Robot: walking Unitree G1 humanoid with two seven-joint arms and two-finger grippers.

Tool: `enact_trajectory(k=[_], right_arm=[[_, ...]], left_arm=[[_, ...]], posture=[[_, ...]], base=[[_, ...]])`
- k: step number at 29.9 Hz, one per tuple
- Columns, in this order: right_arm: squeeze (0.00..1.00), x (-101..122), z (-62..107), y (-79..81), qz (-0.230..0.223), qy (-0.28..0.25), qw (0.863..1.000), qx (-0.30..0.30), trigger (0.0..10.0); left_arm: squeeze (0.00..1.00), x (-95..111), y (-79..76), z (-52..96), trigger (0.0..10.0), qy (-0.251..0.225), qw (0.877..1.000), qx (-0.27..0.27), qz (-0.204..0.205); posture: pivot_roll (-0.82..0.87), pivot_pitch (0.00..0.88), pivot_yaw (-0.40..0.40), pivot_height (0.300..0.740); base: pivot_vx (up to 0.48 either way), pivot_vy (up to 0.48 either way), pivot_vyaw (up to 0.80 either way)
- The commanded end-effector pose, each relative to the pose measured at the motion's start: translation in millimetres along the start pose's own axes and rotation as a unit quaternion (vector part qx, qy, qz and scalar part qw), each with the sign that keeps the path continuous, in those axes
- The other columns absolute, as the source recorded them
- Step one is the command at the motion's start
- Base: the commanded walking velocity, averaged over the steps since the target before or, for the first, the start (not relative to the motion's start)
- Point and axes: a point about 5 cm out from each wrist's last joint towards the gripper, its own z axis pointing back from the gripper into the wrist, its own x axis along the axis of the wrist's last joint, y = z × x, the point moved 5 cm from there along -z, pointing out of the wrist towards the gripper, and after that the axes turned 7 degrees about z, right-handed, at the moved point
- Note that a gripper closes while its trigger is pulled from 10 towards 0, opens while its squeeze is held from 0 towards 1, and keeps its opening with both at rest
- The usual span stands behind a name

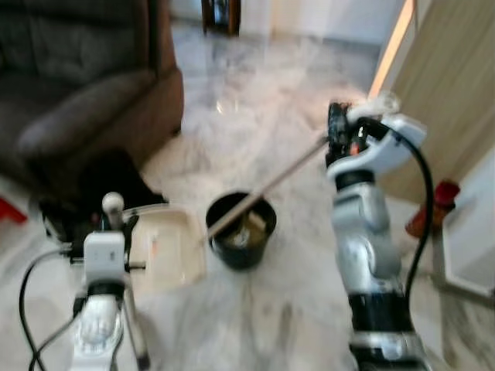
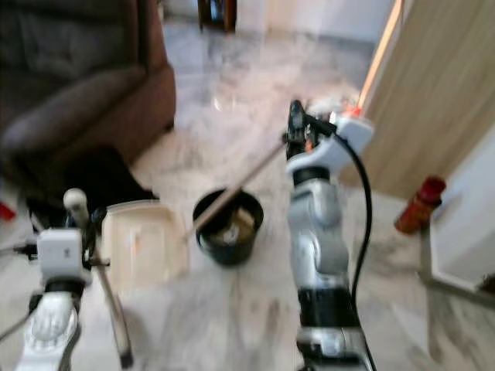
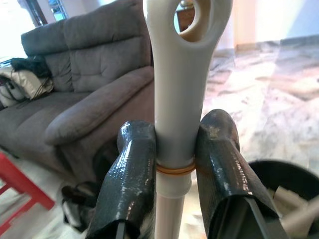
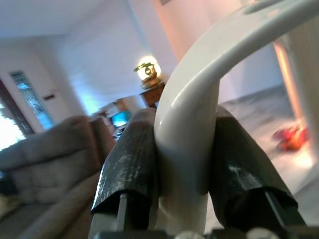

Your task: Sweep floor

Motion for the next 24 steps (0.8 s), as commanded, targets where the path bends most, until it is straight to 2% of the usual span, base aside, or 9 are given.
enact_trajectory(k=[1,7,24], right_arm=[[0.0,19.9,-4.2,14.5,-0.015,-0.038,0.999,0.016,10.0],[0.0,28.7,-6.5,17.2,-0.023,-0.052,0.998,0.019,10.0],[0.0,29.3,-7.1,20.0,-0.02,-0.052,0.998,0.026,10.0]], left_arm=[[0.0,15.2,4.2,-4.2,10.0,-0.031,0.999,0.003,-0.006],[0.0,17.4,4.5,-5.2,10.0,-0.036,0.999,0.004,-0.005],[0.0,18.4,5.4,-6.6,10.0,-0.041,0.999,0.008,-0.004]], posture=[[0.18,0.086,-0.017,0.74],[0.18,0.085,-0.017,0.74],[0.18,0.083,-0.024,0.74]], base=[[0.394,0.0,0.0],[0.393,0.0,0.0],[0.395,0.0,0.0]])
